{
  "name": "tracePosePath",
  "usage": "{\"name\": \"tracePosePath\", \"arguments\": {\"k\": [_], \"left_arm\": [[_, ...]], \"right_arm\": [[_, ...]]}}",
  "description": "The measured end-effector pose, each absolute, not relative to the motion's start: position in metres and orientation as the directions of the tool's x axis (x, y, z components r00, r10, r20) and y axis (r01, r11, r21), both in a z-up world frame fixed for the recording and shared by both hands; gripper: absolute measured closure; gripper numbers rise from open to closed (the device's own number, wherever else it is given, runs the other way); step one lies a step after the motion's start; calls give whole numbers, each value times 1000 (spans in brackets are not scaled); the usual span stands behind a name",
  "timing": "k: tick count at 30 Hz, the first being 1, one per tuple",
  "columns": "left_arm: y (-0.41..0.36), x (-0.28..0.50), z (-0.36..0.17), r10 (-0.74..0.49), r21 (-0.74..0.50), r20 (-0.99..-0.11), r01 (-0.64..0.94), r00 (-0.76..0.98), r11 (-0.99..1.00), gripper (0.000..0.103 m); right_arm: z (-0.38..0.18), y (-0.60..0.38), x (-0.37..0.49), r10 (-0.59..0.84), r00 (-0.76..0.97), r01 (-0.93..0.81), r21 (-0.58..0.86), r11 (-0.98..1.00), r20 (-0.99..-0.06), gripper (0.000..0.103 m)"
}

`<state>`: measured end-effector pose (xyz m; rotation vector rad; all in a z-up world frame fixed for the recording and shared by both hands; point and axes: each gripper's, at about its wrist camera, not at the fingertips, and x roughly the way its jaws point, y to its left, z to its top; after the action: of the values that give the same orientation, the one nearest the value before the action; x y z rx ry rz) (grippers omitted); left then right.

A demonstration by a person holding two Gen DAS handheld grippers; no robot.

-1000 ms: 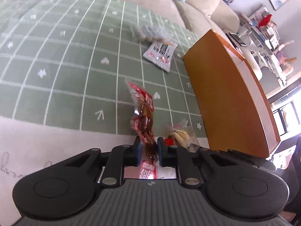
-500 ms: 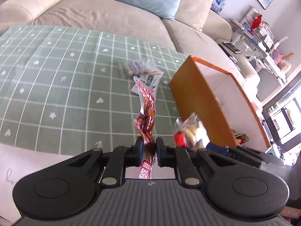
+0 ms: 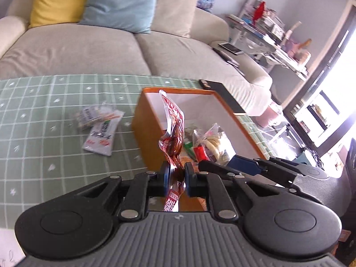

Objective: Organize snacks
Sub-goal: 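Carry the meat packet with the left gripper while the right gripper carries the bread packet into the box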

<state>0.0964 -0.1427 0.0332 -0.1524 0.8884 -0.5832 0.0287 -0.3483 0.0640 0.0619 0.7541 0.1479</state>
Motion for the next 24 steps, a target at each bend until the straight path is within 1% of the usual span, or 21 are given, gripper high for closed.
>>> {"name": "tracePosePath", "arguments": {"k": [5,11,17,21,24], "left_arm": [[-187,104,32,-570,-357,-696,479,436,802,89],[-223,116,18,-558,-326,-733,520,388,789,89],[-246,136,-3,-498,-263,-779,524,380,810,89],[-259,141,-16,-457,-194,-806,561,377,805,89],[-265,146,-24,-442,-175,-821,576,363,798,89]], "right_arm": [[58,-380,34,81,706,-58,57,997,-703,68],[42,-409,46,16,670,-11,12,1000,-742,68],[17,-428,66,-40,599,13,-40,999,-800,68],[4,-433,73,-46,569,7,-51,999,-821,68],[-4,-434,78,-51,552,0,-61,998,-833,68]]}}
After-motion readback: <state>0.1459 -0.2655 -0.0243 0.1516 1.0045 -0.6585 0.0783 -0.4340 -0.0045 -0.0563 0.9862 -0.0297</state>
